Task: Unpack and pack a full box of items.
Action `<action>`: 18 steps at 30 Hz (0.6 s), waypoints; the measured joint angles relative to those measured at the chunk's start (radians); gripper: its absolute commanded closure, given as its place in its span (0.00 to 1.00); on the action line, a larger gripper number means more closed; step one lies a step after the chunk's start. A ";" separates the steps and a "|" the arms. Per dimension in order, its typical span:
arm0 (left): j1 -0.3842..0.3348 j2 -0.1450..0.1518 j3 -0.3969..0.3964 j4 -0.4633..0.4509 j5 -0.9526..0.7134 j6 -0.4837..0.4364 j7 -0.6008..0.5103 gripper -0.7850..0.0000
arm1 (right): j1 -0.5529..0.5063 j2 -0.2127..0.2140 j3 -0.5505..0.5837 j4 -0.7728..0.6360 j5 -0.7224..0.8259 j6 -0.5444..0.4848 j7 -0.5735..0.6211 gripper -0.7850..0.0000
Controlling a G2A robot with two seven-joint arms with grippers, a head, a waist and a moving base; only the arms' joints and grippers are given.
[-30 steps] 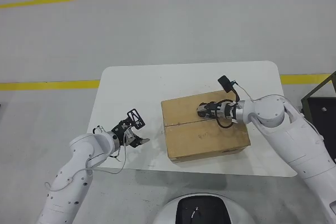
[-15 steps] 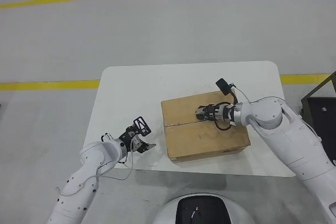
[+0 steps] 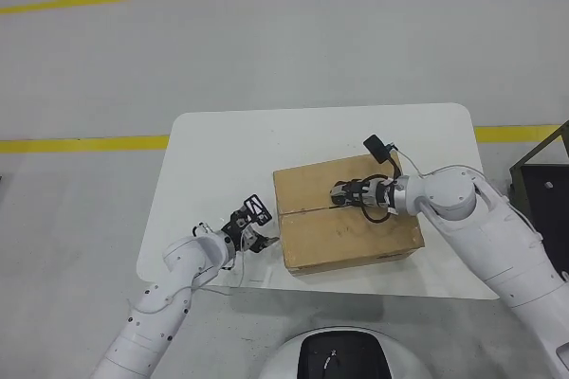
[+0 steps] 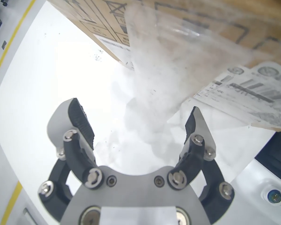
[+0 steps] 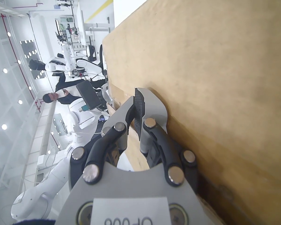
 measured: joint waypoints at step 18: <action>-0.026 -0.041 -0.007 0.089 -0.029 0.112 0.042 1.00 | -0.001 0.002 0.005 -0.005 -0.019 0.010 0.010 1.00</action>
